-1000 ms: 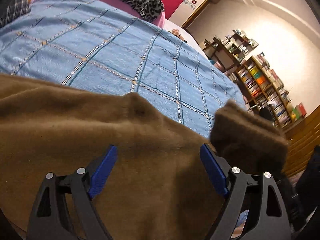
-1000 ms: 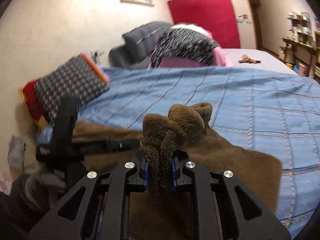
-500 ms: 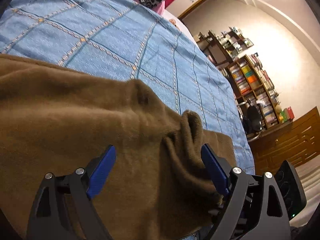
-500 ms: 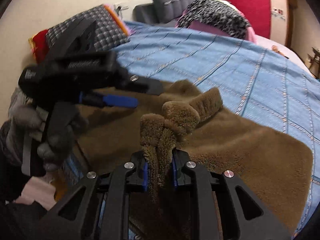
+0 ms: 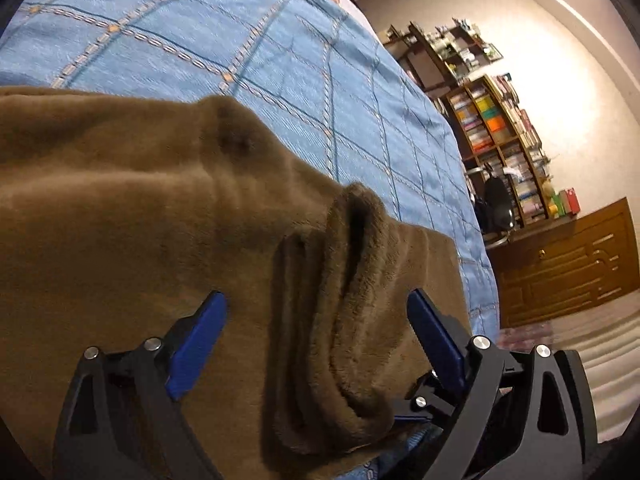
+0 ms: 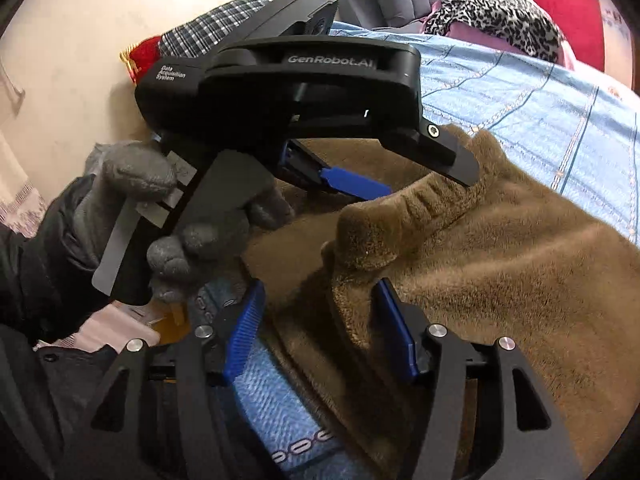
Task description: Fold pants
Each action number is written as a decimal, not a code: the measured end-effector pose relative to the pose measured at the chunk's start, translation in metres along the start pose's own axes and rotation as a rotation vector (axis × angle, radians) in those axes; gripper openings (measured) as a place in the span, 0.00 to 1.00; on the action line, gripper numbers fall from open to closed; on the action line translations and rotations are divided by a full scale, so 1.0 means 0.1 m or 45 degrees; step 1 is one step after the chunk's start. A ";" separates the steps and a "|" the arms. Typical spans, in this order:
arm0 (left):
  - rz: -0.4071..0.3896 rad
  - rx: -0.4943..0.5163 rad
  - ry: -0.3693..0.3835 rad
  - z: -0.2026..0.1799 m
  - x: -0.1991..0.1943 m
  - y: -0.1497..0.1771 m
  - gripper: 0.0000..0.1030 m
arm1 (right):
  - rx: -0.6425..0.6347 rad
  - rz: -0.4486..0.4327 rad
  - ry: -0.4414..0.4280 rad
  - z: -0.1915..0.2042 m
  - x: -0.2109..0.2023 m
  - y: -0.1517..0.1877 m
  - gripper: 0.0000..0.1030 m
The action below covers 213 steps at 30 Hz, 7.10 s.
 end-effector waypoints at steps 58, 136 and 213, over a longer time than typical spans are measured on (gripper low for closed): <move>-0.295 0.186 -0.320 -0.23 0.19 -0.02 0.62 | 0.712 -0.216 0.384 -2.06 -0.89 0.24 0.58; -0.987 0.031 -0.510 0.25 -2.47 0.29 0.24 | 0.592 -0.196 0.588 -2.04 -0.69 0.31 0.59; -0.145 0.456 -0.178 -0.92 0.05 0.61 0.69 | 0.668 -0.211 0.209 -1.02 -1.51 1.04 0.18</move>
Point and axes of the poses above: each gripper's, at about its wrist camera, not at the fingertips, and x roughly the way its jaws point, z to its left, y to its underside, the point moved 8 cm from there along x, roughly the way its jaws point, and after that the axes turned 6 degrees about z, right-handed, at the moved point
